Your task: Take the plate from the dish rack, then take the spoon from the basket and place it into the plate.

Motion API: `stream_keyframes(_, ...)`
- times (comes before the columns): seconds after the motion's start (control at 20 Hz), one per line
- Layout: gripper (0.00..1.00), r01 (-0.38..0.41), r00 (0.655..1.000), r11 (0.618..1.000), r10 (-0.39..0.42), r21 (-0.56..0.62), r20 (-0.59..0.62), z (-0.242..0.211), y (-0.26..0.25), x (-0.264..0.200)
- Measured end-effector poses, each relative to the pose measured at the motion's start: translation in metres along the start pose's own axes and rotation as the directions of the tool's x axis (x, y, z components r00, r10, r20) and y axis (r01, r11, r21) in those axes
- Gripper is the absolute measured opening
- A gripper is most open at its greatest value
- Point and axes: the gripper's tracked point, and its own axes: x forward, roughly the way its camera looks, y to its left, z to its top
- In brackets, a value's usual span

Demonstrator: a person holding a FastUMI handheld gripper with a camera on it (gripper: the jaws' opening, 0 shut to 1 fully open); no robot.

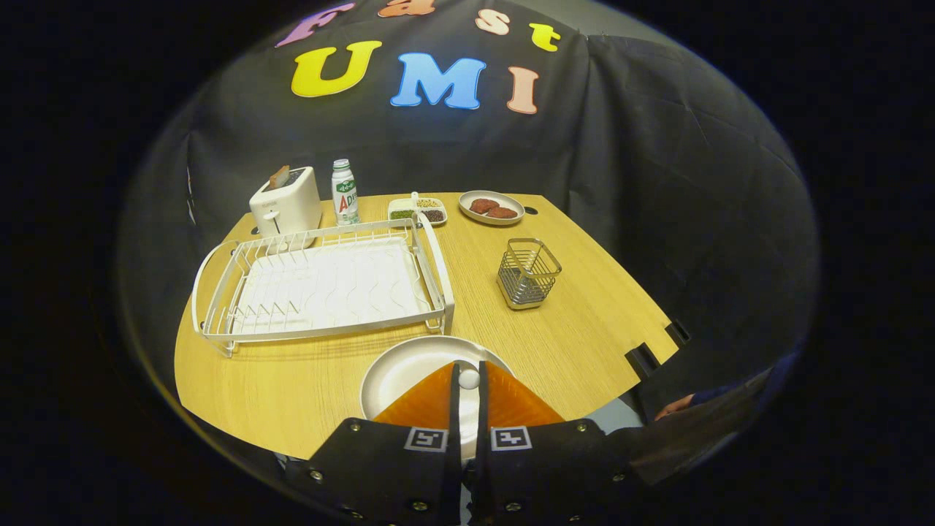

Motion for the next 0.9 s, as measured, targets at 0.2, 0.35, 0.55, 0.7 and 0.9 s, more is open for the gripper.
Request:
stream_keyframes(0.2, 0.14, 0.009, 1.000, 1.000, -0.009, 0.023, 0.000, 0.0022, -0.0047, 0.0018)
stream_keyframes(0.35, 0.14, 0.007, 1.000, 1.000, -0.007, 0.022, 0.001, 0.0015, -0.0041, 0.0013)
stream_keyframes(0.55, 0.14, 0.003, 1.000, 1.000, -0.003, 0.017, 0.001, 0.0006, -0.0003, 0.0000)
stream_keyframes(0.7, 0.14, -0.002, 1.000, 1.000, 0.002, 0.010, 0.003, 0.0009, 0.0022, -0.0005)
stream_keyframes(0.9, 0.14, -0.001, 1.000, 1.000, 0.001, 0.002, 0.005, 0.0016, 0.0029, 0.0012)
